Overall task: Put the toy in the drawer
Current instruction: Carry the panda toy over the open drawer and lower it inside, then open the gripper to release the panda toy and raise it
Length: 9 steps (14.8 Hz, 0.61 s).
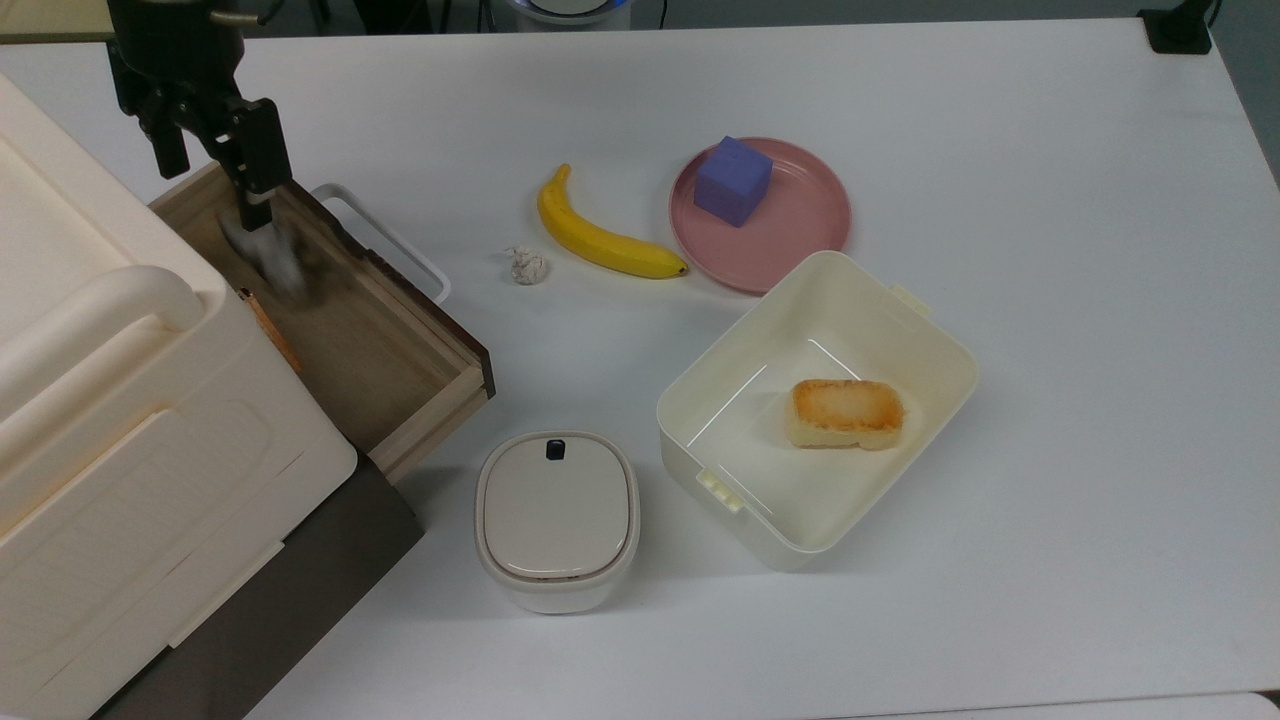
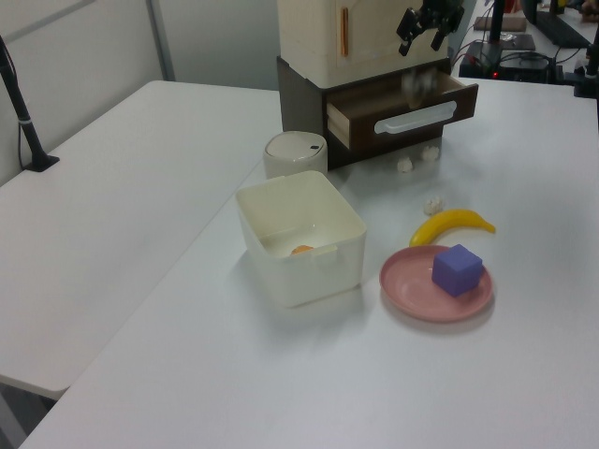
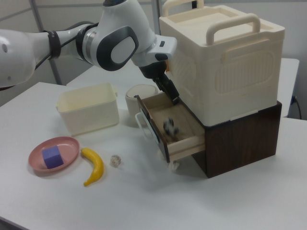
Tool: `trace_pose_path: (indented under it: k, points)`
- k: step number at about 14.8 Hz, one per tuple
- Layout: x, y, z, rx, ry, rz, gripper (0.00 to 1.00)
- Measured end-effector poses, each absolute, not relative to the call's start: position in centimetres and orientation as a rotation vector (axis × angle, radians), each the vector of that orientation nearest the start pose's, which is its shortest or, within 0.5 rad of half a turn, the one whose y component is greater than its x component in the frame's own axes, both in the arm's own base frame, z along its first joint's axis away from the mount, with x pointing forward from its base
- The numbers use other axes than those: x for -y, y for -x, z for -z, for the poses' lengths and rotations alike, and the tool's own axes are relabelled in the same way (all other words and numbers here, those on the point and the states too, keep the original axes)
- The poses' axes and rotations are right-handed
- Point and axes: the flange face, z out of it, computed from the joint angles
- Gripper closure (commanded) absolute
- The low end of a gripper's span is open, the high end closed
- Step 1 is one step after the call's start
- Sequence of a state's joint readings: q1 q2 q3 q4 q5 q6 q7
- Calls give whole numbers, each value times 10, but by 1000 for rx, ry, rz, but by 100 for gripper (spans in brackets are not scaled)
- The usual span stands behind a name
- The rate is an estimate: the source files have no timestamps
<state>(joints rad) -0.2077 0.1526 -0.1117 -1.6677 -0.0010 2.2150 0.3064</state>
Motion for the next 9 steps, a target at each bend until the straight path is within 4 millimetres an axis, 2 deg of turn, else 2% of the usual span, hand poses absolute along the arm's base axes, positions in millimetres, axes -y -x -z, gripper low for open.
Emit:
trace_pose_path:
  k: [9]
  points:
    - [192, -613, -554, -974, 2942, 589, 0]
